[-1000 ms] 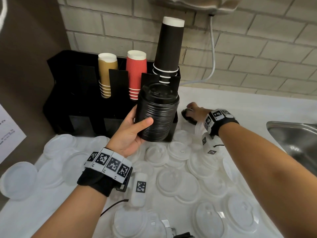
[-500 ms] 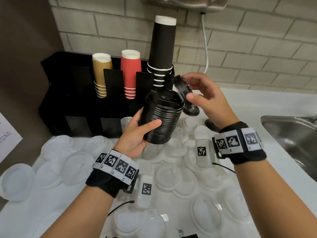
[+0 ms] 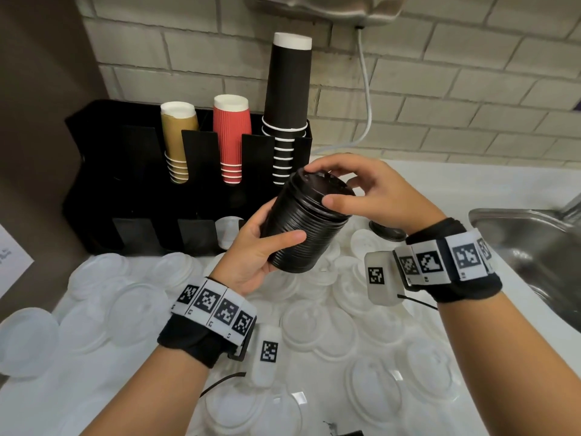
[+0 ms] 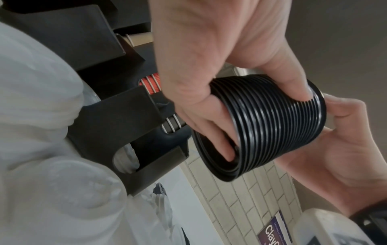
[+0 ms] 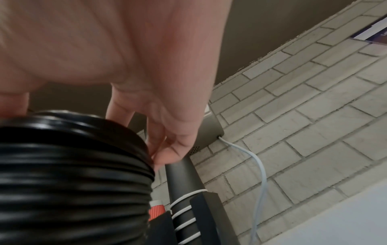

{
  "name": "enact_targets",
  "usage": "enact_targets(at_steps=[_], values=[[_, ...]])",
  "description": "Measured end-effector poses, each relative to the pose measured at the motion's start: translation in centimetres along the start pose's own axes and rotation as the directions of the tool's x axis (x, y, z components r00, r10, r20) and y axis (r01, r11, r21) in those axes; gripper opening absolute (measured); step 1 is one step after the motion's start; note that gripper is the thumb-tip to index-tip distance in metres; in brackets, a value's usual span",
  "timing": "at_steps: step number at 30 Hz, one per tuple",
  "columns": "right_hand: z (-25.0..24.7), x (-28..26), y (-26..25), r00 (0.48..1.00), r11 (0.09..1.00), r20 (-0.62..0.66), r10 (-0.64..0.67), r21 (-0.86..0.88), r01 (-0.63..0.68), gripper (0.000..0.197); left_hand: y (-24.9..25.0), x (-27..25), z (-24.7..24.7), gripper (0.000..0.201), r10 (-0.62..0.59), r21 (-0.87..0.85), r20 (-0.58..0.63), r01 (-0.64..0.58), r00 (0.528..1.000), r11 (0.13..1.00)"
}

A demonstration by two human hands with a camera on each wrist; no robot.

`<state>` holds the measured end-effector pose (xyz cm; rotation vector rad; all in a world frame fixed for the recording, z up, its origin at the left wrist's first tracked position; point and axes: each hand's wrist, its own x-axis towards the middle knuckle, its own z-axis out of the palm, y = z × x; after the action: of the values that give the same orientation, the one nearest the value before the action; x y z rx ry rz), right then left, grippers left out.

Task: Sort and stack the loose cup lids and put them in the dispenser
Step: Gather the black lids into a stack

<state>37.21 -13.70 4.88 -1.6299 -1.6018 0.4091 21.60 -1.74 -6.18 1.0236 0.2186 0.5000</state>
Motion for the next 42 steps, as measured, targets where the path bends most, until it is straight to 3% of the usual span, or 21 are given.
enact_targets(at_steps=[10,18,21,24,26,27,29,32,35,42], values=[[0.3,-0.3,-0.1,0.997,0.996,-0.072,-0.038,-0.086,0.032,0.039,0.1,-0.1,0.9,0.065,0.000,-0.039,0.001,0.000,1.000,0.999],[-1.7,0.3,0.3,0.998,0.999,0.067,-0.021,0.027,0.019,0.041,-0.2,0.3,1.4,0.074,0.035,0.058,0.006,-0.036,0.999,0.998],[-3.9,0.5,2.4,0.991,0.989,-0.109,0.073,0.140,-0.057,0.024,-0.2,0.8,1.6,0.072,0.041,0.049,0.009,-0.041,0.999,0.998],[-5.5,1.0,7.2,0.877,0.909,-0.244,0.413,0.174,-0.380,0.020,-0.2,1.1,1.4,0.068,0.052,0.041,0.015,-0.052,0.999,0.998],[-6.0,1.3,11.0,0.750,0.772,-0.188,0.634,0.088,-0.630,0.020,-0.3,1.3,1.4,0.071,0.067,0.038,0.007,-0.068,0.998,0.997],[-6.0,1.4,12.8,0.684,0.686,-0.135,0.717,-0.038,-0.727,0.025,-0.3,1.4,1.3,0.072,0.073,0.037,0.003,-0.073,0.997,0.997],[-5.9,1.7,15.9,0.610,0.532,-0.065,0.790,-0.422,-0.734,0.046,-0.3,1.7,1.1,0.070,0.080,0.038,-0.006,-0.080,0.997,0.996],[-5.4,1.7,18.6,0.523,0.382,-0.101,0.846,-0.571,-0.727,0.065,-0.3,2.0,0.6,0.068,0.083,0.048,-0.001,-0.083,0.997,0.995],[-4.8,1.6,20.4,0.487,0.349,-0.074,0.871,-0.606,-0.715,0.067,-0.3,2.3,0.3,0.065,0.085,0.060,-0.008,-0.085,0.996,0.995],[-4.6,1.7,23.3,0.485,0.338,-0.083,0.870,-0.617,-0.711,0.057,-0.4,2.7,-0.1,0.062,0.095,0.064,-0.014,-0.094,0.995,0.993]])
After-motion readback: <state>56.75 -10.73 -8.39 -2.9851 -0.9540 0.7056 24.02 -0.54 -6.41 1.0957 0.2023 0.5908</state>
